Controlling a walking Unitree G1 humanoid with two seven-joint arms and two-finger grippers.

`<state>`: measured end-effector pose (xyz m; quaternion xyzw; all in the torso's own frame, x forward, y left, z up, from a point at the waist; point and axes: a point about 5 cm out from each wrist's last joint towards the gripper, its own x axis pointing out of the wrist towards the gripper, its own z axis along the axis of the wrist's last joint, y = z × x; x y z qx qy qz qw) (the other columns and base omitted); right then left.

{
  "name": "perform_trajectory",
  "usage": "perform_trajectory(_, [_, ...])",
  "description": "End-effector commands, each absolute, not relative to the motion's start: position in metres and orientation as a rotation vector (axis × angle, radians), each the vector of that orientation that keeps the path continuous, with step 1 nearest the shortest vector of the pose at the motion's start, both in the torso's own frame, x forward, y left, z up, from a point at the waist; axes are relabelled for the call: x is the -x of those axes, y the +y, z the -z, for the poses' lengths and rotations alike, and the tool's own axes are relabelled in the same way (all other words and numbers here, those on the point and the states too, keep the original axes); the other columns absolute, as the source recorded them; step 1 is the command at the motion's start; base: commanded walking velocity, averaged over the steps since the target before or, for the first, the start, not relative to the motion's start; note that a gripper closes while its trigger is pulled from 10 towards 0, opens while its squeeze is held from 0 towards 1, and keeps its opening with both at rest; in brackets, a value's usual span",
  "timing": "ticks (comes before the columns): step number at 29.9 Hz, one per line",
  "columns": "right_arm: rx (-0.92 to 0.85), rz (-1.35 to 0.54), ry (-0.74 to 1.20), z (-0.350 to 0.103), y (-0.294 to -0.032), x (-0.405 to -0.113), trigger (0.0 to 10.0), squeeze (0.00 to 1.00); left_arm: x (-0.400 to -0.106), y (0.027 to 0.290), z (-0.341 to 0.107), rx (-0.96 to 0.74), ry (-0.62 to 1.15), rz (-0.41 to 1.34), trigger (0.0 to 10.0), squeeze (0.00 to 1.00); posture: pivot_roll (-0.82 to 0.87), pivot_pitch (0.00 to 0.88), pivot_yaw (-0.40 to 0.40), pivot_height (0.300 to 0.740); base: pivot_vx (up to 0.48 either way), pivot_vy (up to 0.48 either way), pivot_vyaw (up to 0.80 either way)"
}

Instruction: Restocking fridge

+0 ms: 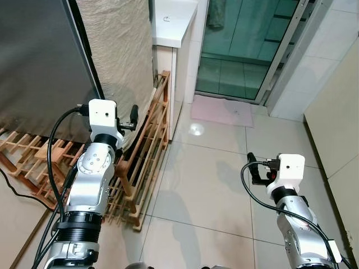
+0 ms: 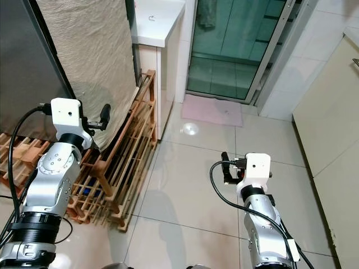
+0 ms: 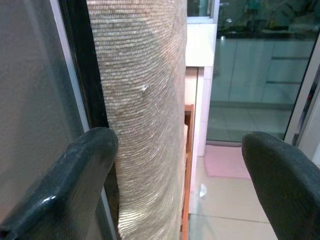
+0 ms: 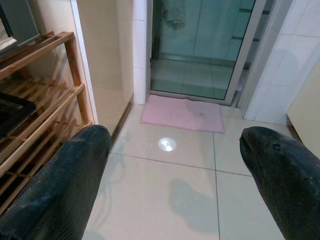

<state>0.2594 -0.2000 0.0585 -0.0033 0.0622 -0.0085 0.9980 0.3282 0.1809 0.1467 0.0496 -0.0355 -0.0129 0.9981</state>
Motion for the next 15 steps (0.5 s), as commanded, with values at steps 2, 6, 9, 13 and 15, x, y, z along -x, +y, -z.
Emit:
perform_trajectory(2, [0.015, 0.031, 0.110, -0.061, -0.204, -0.259, 10.0, 0.00, -0.335, 0.179, -0.153, -0.111, -0.093, 0.018, 10.0, 0.00, 0.02, 0.000, -0.032, 0.740, 0.000, 0.000, 0.00])
perform_trajectory(6, [0.016, 0.033, 0.111, -0.060, -0.204, -0.259, 10.0, 0.00, -0.337, 0.177, -0.154, -0.111, -0.095, 0.021, 10.0, 0.00, 0.02, 0.000, -0.031, 0.740, 0.000, 0.000, 0.00])
perform_trajectory(9, [0.017, 0.036, 0.112, -0.060, -0.205, -0.258, 10.0, 0.00, -0.339, 0.176, -0.153, -0.119, -0.094, 0.009, 10.0, 0.00, 0.01, 0.000, -0.029, 0.740, 0.000, 0.000, 0.00])
perform_trajectory(13, [0.019, 0.039, 0.114, -0.060, -0.205, -0.258, 10.0, 0.00, -0.340, 0.185, -0.153, -0.123, -0.093, -0.026, 10.0, 0.00, 0.01, 0.000, -0.028, 0.740, 0.000, 0.000, 0.00])
perform_trajectory(15, [0.019, 0.039, 0.115, -0.059, -0.206, -0.257, 10.0, 0.00, -0.339, 0.189, -0.153, -0.128, -0.091, -0.039, 10.0, 0.00, 0.02, 0.000, -0.029, 0.740, 0.000, 0.000, 0.00])
